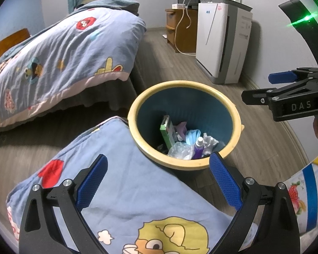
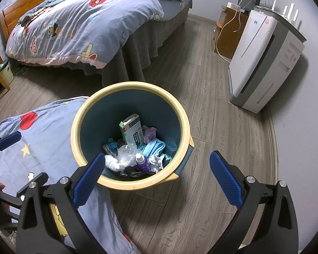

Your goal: Collect trash

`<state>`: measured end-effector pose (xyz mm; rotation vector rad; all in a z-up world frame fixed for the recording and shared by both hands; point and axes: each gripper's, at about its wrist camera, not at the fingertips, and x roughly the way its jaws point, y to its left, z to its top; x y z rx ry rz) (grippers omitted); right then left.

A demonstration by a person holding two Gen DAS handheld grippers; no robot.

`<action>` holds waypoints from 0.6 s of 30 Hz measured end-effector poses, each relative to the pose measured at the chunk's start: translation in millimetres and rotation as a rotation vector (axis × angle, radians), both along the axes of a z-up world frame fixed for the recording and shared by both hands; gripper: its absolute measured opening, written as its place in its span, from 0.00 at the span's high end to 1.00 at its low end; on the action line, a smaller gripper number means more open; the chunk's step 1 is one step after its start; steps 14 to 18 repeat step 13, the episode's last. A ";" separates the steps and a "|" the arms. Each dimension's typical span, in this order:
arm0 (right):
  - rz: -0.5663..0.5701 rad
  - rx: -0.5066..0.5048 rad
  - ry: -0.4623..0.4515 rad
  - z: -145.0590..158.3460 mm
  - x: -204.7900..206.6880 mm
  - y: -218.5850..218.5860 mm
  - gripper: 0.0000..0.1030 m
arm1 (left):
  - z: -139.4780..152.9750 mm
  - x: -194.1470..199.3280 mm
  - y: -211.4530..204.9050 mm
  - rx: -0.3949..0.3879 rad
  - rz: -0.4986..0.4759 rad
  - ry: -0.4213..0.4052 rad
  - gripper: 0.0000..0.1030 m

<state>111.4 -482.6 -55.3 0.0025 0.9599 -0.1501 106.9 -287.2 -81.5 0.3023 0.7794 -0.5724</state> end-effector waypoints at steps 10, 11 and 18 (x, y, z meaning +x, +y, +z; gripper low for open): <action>-0.041 0.004 0.010 -5.5 3.5 -3.2 0.06 | -2.1 -2.4 -1.0 0.034 -0.013 0.002 0.06; -0.053 0.004 0.019 -7.3 5.5 -3.0 0.06 | -1.6 -3.2 0.1 0.042 -0.013 -0.001 0.06; -0.089 -0.001 0.039 -11.2 9.7 -2.8 0.06 | 4.2 -5.2 5.8 0.066 -0.004 -0.011 0.06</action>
